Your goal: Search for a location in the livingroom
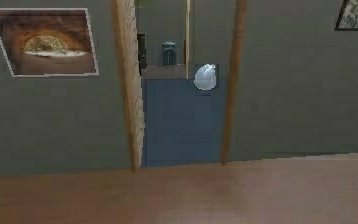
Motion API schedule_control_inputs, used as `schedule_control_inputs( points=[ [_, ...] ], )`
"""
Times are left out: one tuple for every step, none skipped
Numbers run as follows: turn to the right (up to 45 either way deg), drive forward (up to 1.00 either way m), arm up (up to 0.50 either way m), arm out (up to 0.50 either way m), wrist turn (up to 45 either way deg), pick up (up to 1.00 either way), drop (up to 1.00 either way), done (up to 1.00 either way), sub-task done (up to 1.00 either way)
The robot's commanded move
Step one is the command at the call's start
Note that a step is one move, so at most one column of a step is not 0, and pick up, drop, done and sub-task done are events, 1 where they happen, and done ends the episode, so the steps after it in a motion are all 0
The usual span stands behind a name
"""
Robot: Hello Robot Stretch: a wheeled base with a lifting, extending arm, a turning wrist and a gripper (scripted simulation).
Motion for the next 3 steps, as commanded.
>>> schedule_control_inputs(
  points=[
    [0.0, 1.00, 0.00, 0.00, 0.0, 0.00, 0.00, 0.00, 0.00],
    [0.0, 1.00, 0.00, 0.00, 0.0, 0.00, 0.00, 0.00, 0.00],
    [-6.0, 0.00, 0.00, 0.00, 0.0, 0.00, 0.00, 0.00, 0.00]
  ],
)
